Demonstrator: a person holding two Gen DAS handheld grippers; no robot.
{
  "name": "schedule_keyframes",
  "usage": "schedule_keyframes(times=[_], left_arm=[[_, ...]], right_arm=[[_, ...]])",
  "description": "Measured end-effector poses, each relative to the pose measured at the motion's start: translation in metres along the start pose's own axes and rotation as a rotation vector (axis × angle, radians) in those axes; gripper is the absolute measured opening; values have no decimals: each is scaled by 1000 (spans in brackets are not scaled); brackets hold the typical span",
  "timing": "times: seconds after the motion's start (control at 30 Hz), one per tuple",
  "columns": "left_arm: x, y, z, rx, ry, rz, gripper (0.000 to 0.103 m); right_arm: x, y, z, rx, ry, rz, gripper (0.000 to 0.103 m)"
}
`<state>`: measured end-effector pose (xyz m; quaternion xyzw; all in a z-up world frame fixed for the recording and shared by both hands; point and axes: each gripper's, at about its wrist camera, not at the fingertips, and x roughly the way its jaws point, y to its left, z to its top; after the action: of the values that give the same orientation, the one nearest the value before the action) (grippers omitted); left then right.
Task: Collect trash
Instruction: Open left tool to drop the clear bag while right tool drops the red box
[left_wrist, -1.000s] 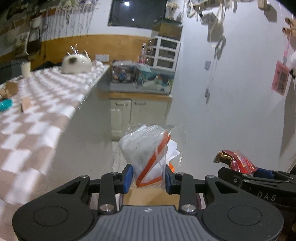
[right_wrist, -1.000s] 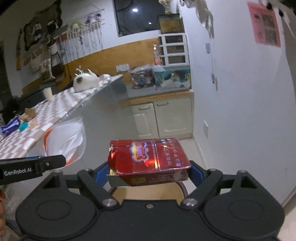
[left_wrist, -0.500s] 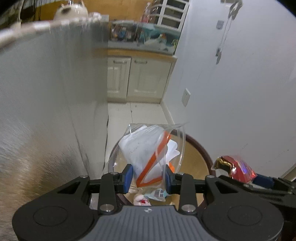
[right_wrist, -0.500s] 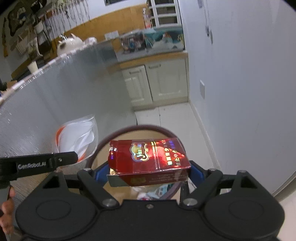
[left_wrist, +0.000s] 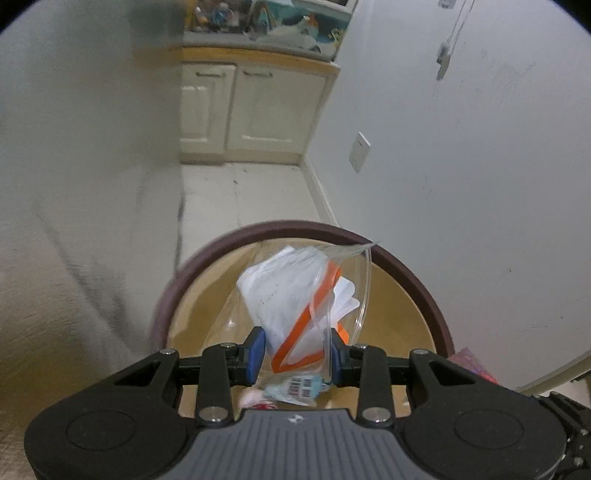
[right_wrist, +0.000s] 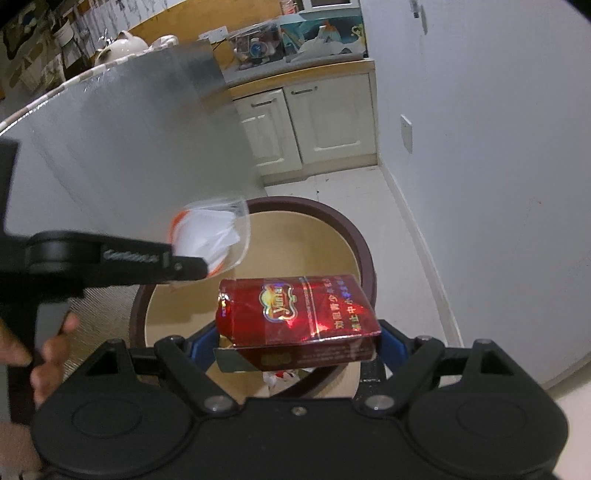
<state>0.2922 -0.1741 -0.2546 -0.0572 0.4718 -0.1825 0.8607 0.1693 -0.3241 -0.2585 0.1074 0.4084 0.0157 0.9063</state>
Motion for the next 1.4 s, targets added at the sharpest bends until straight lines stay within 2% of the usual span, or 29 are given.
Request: schedule_keyframes(times=[0.17,0.33,0.63,0.93,1.17,1.4], left_arm=[[27,-9,5,52,59,-32,35],[41,-11,-3,66,110,-59,35],[31,3,-5,30,139,-61,34],[18,15,-11,10,127,-5,37],[-2,18,-14,17,105,31,58],[-11,18,-13,27,100,58,77]], right_arm=[[14,3,5,-43,28,13,87],[23,7,10,-90,64,30,87],[20,10,9,-151,93,34,87],[24,12,12,-147,90,23,86],[30,16,15,-166,124,34,87],[42,23,33,-189,222,46,88]])
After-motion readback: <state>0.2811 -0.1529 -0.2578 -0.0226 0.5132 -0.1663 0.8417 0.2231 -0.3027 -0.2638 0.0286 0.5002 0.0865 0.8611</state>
